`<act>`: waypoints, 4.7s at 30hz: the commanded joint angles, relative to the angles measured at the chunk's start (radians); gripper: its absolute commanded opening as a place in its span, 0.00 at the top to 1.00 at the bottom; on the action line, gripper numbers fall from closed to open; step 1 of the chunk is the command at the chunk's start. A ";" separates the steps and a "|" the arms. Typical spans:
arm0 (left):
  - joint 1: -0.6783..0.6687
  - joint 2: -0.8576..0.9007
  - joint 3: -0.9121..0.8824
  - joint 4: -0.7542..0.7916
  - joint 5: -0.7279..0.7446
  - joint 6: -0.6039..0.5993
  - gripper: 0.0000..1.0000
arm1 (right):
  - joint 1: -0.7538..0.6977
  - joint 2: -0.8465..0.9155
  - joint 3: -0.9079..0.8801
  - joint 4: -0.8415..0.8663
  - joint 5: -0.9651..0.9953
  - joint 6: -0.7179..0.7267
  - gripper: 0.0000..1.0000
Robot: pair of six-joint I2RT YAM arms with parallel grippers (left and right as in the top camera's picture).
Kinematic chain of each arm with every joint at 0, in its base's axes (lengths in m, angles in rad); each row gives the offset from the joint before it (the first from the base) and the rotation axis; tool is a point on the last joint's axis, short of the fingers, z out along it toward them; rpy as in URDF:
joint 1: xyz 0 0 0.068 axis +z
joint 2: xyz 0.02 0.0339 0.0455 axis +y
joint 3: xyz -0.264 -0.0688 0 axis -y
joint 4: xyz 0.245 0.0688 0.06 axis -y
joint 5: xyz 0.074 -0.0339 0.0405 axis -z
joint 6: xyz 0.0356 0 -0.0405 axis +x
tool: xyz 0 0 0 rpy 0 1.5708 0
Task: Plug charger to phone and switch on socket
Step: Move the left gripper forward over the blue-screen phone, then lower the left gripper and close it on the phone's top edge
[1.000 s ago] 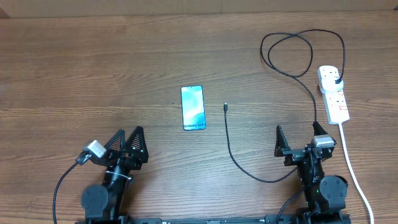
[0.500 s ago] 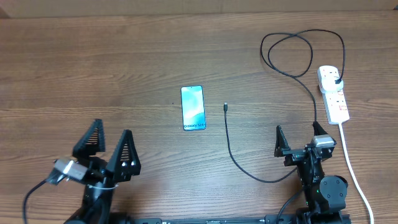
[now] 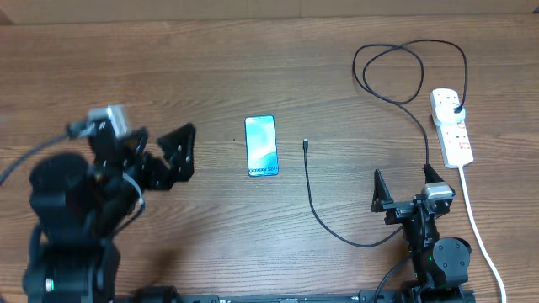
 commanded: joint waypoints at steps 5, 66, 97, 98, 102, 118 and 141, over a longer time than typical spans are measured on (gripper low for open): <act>-0.074 0.195 0.152 -0.083 0.081 0.117 0.00 | 0.000 -0.008 -0.011 0.005 0.000 -0.005 0.00; -0.493 1.516 0.875 -0.568 -0.399 -0.137 0.00 | 0.000 -0.008 -0.011 0.005 0.000 -0.005 0.00; -0.476 1.516 0.725 -0.443 -0.392 -0.116 0.00 | 0.000 -0.008 -0.011 0.005 0.000 -0.005 0.00; -0.476 1.516 0.725 -0.439 -0.392 -0.116 0.00 | 0.000 -0.008 -0.011 0.005 0.000 -0.005 0.00; -0.476 1.516 0.725 -0.426 -0.368 -0.117 0.00 | 0.000 -0.008 -0.011 0.005 0.000 -0.005 0.00; -0.476 1.516 0.682 -0.407 -0.354 -0.124 0.00 | 0.000 -0.008 -0.011 0.005 0.000 -0.005 0.00; -0.482 1.516 0.680 -0.403 -0.373 -0.124 0.00 | 0.000 -0.008 -0.011 0.005 0.000 -0.005 0.00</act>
